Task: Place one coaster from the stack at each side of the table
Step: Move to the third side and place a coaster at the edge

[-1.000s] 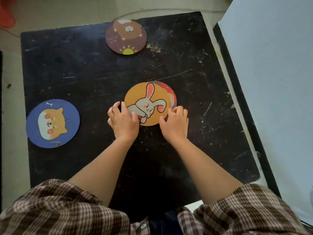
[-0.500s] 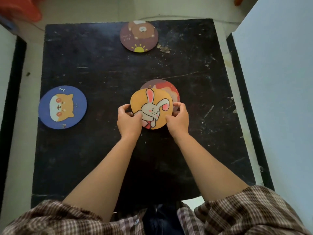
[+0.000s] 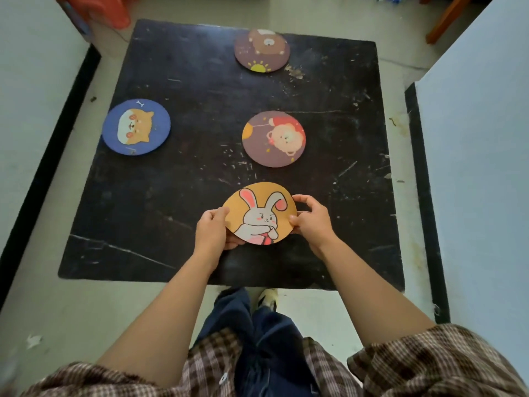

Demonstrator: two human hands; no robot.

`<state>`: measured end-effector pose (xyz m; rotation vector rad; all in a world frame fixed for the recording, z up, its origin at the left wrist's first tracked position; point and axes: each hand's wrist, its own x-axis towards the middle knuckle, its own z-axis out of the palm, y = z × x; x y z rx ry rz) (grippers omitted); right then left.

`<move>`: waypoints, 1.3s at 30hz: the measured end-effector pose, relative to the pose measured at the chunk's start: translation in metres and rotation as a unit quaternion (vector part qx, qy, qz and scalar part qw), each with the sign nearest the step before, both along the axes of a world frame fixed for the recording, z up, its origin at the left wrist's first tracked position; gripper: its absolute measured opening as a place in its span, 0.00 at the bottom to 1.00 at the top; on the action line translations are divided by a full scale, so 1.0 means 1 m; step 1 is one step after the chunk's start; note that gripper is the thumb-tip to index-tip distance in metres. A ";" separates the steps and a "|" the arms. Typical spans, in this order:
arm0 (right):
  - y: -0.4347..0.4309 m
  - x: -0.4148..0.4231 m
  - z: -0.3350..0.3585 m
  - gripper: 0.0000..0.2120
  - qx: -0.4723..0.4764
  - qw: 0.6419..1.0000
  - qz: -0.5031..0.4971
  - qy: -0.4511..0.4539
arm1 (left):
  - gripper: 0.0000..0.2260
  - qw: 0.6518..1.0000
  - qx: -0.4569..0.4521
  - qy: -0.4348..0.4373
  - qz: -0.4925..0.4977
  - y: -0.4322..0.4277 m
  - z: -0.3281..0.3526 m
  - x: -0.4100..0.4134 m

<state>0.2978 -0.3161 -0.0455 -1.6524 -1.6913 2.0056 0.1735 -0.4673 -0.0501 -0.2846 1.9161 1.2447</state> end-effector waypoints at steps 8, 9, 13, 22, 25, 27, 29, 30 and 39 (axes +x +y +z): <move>-0.036 0.017 -0.008 0.18 0.007 0.999 0.021 -0.026 | 0.04 0.985 -0.091 0.108 -0.101 -0.051 -0.011 0.019; -0.040 0.016 -0.009 0.17 0.011 0.999 0.020 -0.033 | 0.04 0.984 -0.093 0.116 -0.100 -0.055 -0.012 0.019; -0.053 0.015 -0.014 0.13 0.042 0.997 -0.001 -0.071 | 0.04 0.980 -0.106 0.134 -0.103 -0.067 -0.015 0.019; -0.070 0.021 -0.015 0.14 0.079 0.992 0.012 -0.100 | 0.09 0.970 -0.141 0.165 -0.112 -0.081 -0.020 0.016; -0.074 0.023 -0.014 0.15 0.085 0.990 0.018 -0.111 | 0.09 0.969 -0.137 0.173 -0.110 -0.084 -0.021 0.015; -0.076 0.024 -0.014 0.16 0.093 0.988 0.025 -0.120 | 0.08 0.969 -0.134 0.178 -0.110 -0.085 -0.022 0.015; -0.077 0.025 -0.015 0.16 0.098 0.987 0.026 -0.124 | 0.08 0.968 -0.132 0.181 -0.113 -0.087 -0.023 0.015; -0.078 0.026 -0.015 0.16 0.099 0.987 0.025 -0.127 | 0.08 0.968 -0.132 0.182 -0.115 -0.087 -0.023 0.015; -0.083 0.029 -0.016 0.15 0.134 0.979 0.043 -0.144 | 0.08 0.961 -0.128 0.205 -0.131 -0.087 -0.026 0.015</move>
